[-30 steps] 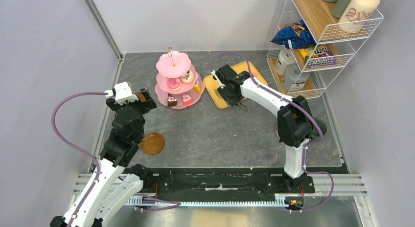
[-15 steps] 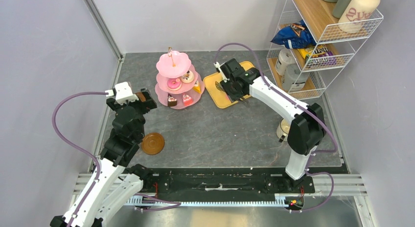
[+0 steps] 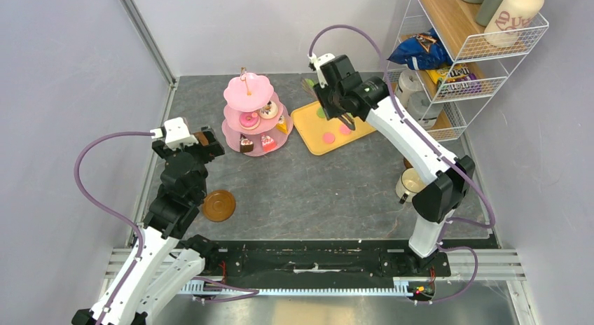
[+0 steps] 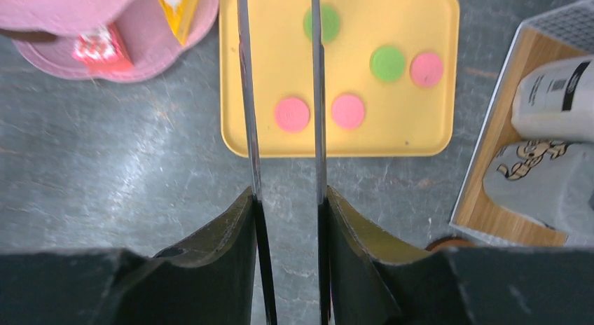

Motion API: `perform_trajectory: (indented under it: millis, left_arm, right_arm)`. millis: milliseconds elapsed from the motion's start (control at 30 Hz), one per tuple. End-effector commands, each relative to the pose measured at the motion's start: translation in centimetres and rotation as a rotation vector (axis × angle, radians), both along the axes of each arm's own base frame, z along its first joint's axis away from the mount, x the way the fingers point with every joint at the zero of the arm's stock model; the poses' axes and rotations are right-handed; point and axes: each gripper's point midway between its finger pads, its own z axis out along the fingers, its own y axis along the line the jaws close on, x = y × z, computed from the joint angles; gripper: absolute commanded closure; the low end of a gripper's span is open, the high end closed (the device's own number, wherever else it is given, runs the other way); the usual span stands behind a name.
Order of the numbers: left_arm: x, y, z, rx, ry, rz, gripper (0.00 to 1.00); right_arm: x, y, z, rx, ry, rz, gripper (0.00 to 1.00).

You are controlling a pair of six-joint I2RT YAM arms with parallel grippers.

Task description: Serve the afternoon tea

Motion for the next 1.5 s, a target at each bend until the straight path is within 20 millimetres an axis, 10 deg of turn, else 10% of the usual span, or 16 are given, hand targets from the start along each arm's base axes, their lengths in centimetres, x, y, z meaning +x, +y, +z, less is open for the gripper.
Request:
perform_trajectory:
  millis: [0,300,867,1467]
  left_arm:
    - [0.0,0.1,1.0,-0.044,-0.051,0.010,0.01]
    - [0.1,0.1,0.9,-0.040,-0.049,0.016,0.01]
    - [-0.1,0.0,1.2,-0.049,-0.061,0.006,0.01]
    - [-0.1,-0.1,1.3,-0.055,-0.065,-0.004,0.01]
  right_arm:
    - [1.4,1.6,4.6,0.089,-0.103,0.014,0.57]
    - [2.8,6.1,7.7,0.141,-0.202,0.132,0.57]
    - [2.9,17.0,6.8,0.212,-0.305,0.376,0.56]
    - [5.4,17.7,3.9,0.160,-0.328,0.322,0.53]
